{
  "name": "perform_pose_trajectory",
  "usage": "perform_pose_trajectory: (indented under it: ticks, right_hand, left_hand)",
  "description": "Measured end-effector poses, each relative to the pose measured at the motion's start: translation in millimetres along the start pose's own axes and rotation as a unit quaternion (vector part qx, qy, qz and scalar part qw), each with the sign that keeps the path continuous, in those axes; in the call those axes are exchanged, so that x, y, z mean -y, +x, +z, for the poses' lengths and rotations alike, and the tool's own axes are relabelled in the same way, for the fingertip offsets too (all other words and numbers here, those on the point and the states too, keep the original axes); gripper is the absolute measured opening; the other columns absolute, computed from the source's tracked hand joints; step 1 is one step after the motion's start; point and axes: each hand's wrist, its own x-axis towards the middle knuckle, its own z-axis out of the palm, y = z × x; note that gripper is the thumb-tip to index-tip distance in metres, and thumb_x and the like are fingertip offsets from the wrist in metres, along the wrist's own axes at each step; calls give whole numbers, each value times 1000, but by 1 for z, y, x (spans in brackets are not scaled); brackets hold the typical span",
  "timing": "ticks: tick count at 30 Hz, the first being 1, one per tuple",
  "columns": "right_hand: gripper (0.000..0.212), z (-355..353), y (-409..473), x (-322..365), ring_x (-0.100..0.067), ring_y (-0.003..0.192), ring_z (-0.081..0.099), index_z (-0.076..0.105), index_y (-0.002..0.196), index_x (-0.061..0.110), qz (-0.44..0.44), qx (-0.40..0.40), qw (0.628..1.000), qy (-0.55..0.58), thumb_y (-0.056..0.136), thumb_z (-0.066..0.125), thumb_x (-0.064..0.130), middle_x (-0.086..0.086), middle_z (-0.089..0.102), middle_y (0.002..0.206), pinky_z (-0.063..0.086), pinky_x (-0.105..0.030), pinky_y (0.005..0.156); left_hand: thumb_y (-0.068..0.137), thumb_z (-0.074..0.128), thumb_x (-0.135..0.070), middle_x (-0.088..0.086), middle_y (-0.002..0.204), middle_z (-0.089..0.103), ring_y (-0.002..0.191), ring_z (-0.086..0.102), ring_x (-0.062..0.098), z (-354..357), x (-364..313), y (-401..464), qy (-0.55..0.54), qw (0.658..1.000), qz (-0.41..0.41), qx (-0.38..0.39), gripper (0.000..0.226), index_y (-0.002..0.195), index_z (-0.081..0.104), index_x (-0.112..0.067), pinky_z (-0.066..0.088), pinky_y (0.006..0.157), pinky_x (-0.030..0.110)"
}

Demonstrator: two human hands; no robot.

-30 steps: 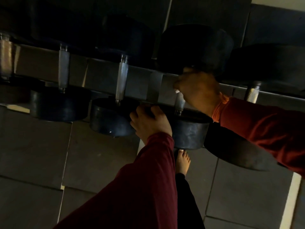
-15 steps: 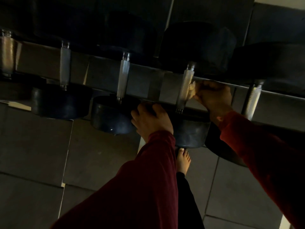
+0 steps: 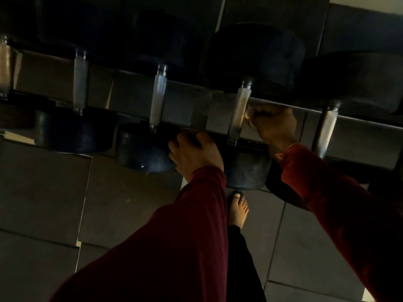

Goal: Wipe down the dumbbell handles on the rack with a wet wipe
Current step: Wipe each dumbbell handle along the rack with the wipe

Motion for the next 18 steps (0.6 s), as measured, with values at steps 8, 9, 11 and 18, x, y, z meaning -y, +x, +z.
perform_pose_trajectory:
  ticks: [8, 9, 11, 18]
  right_hand:
    - [16, -17, -3, -8, -7, 73, 69, 76, 73, 21, 62, 170, 983, -30, 80, 75, 7, 1, 74, 78, 59, -27, 69]
    - [23, -19, -3, -5, -8, 69, 68, 75, 73, 18, 76, 182, 980, 20, 83, 68, -1, -1, 73, 76, 55, -22, 62]
    - [34, -27, -7, 2, -11, 71, 67, 73, 81, 14, 121, 209, 956, 165, 87, 53, -13, -2, 72, 81, 53, -19, 62]
    - [43, -80, -7, -10, -8, 90, 68, 70, 99, 22, 137, 264, 922, 248, 96, 45, -12, 5, 70, 97, 58, -17, 72]
  left_hand:
    - [88, 44, -39, 4, 124, 49, 116, 45, 27, -1, -2, -2, 10, 1000, 6, -3, 42, 122, 59, -18, 40, 97, 49]
    - [89, 45, -38, 4, 123, 49, 116, 45, 26, -1, -2, -2, 11, 1000, 8, -3, 41, 121, 59, -18, 40, 97, 49]
    - [91, 47, -35, 6, 122, 50, 115, 46, 27, -1, -3, -4, 14, 1000, 22, -5, 37, 120, 60, -17, 40, 96, 47]
    - [83, 45, -27, 1, 113, 57, 106, 45, 24, -4, -3, -32, 51, 973, 225, -9, 32, 109, 61, -20, 33, 84, 38]
